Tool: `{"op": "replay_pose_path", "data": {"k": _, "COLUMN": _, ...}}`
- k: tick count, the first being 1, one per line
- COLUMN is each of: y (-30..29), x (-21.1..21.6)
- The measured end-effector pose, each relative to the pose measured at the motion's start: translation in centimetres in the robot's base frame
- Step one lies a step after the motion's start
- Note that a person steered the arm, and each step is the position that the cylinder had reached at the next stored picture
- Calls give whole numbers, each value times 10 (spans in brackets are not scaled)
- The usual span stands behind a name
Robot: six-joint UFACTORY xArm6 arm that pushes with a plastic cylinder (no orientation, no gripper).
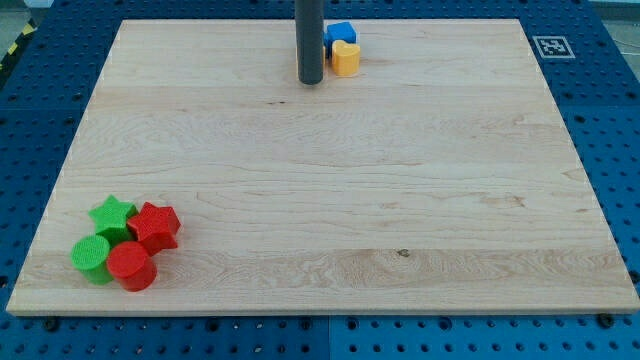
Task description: Move the yellow hexagon to the bottom right of the board
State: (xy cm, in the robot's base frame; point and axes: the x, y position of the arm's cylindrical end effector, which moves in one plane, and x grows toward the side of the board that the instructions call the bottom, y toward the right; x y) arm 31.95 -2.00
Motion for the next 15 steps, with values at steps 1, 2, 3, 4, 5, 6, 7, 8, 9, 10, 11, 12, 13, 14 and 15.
{"op": "replay_pose_path", "data": {"k": 1, "y": -30, "x": 3}}
{"op": "replay_pose_path", "data": {"k": 2, "y": -72, "x": -8}}
{"op": "replay_pose_path", "data": {"k": 3, "y": -70, "x": -44}}
{"op": "replay_pose_path", "data": {"k": 4, "y": -60, "x": -56}}
{"op": "replay_pose_path", "data": {"k": 5, "y": -60, "x": -56}}
{"op": "replay_pose_path", "data": {"k": 6, "y": -52, "x": -61}}
{"op": "replay_pose_path", "data": {"k": 7, "y": -17, "x": -61}}
{"op": "replay_pose_path", "data": {"k": 8, "y": 6, "x": -51}}
{"op": "replay_pose_path", "data": {"k": 9, "y": 24, "x": -32}}
{"op": "replay_pose_path", "data": {"k": 10, "y": 28, "x": -4}}
{"op": "replay_pose_path", "data": {"k": 11, "y": 29, "x": 22}}
{"op": "replay_pose_path", "data": {"k": 12, "y": 30, "x": 43}}
{"op": "replay_pose_path", "data": {"k": 13, "y": 36, "x": 55}}
{"op": "replay_pose_path", "data": {"k": 14, "y": 57, "x": 56}}
{"op": "replay_pose_path", "data": {"k": 15, "y": 60, "x": 58}}
